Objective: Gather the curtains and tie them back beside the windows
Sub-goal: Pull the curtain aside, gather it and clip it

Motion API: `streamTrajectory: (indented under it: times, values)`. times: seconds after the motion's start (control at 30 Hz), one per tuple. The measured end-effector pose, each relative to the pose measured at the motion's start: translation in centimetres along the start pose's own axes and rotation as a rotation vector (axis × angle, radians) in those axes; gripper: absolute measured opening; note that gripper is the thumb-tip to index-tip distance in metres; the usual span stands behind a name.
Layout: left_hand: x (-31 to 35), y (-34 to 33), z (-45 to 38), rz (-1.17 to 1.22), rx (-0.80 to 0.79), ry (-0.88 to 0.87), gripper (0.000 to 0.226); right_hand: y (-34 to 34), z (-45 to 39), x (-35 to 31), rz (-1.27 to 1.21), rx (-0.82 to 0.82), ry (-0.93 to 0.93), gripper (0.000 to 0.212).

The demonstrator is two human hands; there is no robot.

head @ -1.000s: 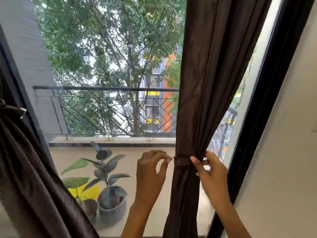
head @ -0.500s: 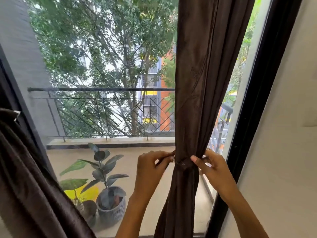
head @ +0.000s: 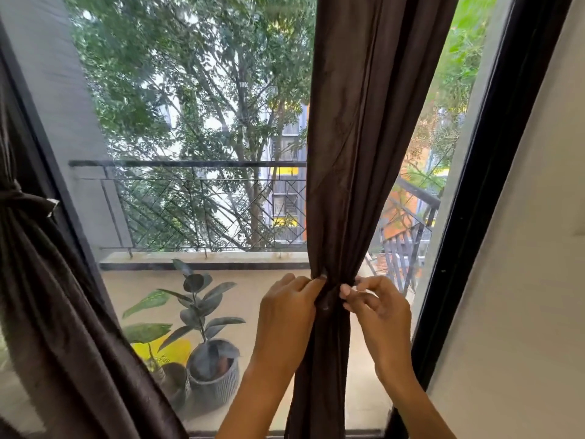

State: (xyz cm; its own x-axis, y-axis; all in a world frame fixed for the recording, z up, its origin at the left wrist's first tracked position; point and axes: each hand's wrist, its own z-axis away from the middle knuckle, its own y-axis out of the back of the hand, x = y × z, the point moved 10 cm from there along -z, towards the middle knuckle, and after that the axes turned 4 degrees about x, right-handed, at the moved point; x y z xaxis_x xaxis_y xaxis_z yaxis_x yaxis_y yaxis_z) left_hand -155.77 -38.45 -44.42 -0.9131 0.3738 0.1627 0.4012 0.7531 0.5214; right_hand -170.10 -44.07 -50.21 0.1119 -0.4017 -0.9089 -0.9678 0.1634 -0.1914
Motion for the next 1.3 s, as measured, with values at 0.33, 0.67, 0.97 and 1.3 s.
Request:
streamTrajectory:
  times: [0.33,0.67,0.97,1.3]
  values:
    - [-0.1,-0.8,-0.5,0.084,-0.131,-0.005,0.032,-1.0,1.6,-1.4,0.137,-0.069,0.284,0.024]
    - [-1.3,-0.3,-1.9,0.39,-0.112,0.128,0.019,-2.0,2.7,-1.2,0.169,-0.083,0.302,0.045]
    - [-5.3,-3.3,-1.5,0.781,-0.215,0.607,0.018,-3.0,3.7,-2.5,0.364,-0.043,0.532,0.032]
    - [3.0,2.7,-0.4,-0.126,0.299,-0.356,0.028,-2.2,2.4,-6.4,0.573,-0.051,0.871,0.018]
